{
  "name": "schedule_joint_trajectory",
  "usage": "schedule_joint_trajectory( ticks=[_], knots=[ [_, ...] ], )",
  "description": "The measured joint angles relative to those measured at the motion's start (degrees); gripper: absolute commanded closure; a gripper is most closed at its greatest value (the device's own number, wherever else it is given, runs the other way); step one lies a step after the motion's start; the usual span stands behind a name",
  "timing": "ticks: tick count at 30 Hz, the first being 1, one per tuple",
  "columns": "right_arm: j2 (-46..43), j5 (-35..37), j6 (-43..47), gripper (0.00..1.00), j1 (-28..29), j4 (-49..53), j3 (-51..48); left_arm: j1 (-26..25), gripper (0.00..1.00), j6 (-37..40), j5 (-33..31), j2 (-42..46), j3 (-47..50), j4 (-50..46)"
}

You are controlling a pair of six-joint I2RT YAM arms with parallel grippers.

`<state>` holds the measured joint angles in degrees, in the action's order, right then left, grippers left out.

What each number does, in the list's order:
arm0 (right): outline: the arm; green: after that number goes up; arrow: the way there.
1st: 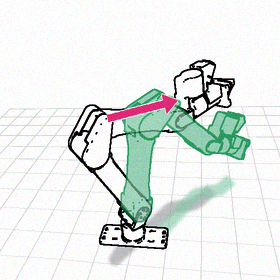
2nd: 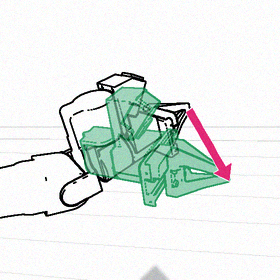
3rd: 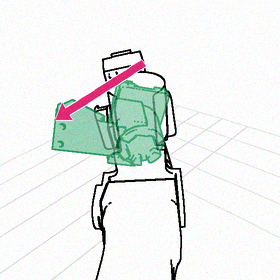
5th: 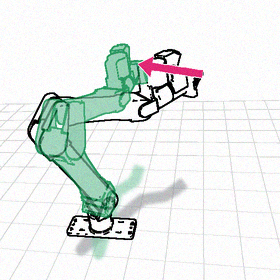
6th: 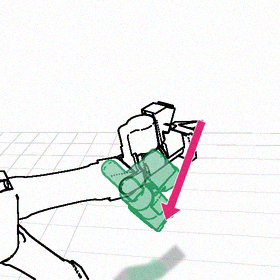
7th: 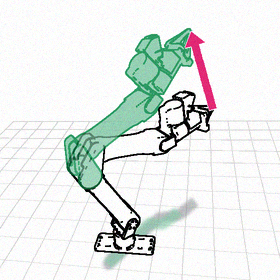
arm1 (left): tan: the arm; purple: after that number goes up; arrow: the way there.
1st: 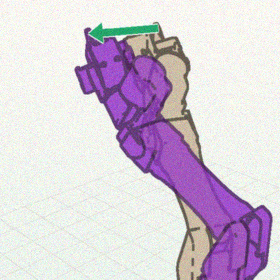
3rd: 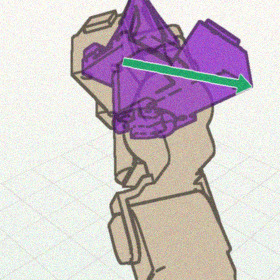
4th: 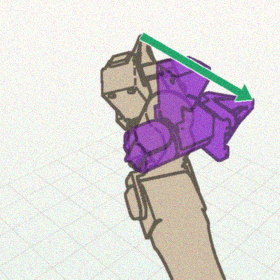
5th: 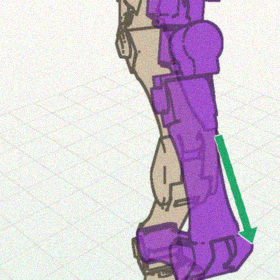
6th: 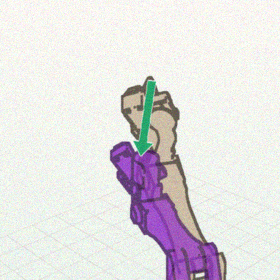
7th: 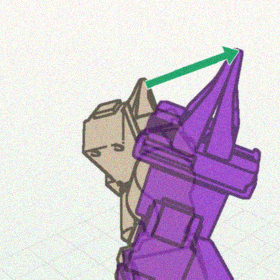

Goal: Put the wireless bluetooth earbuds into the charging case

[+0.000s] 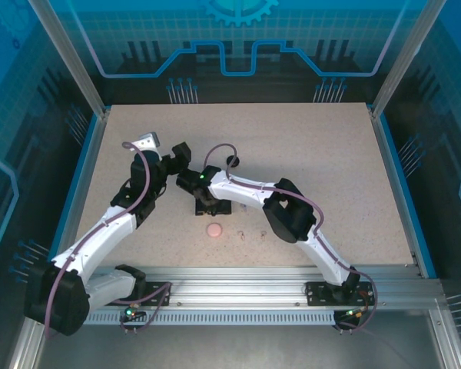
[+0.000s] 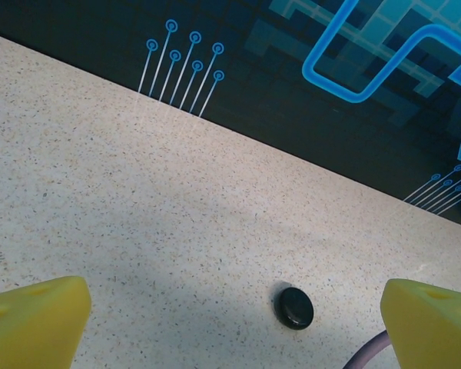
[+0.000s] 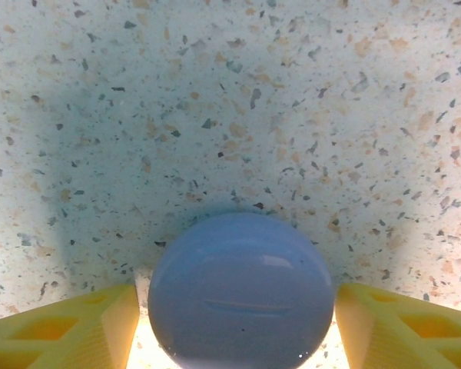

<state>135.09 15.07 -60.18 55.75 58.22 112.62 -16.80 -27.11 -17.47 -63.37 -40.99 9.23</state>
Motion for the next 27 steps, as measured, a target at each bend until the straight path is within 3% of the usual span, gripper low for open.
schedule_joint_trajectory(
  ticks=[10, 19, 27],
  knots=[
    [0.04, -1.01, 0.63, 0.44, -0.46, -1.46, 0.0, 0.04, 0.01, 0.0, 1.05, 0.0, 0.02, 0.02],
    [-0.24, -0.76, 1.55, 0.63, -1.55, -3.8, -0.48, 0.09, 0.01, 0.0, 3.28, 0.0, 0.07, 0.02],
    [-4.0, -0.94, 2.43, 0.65, -2.21, -6.38, -4.39, 0.09, 0.01, -0.79, 7.1, 0.02, 0.07, -0.15]
  ],
)
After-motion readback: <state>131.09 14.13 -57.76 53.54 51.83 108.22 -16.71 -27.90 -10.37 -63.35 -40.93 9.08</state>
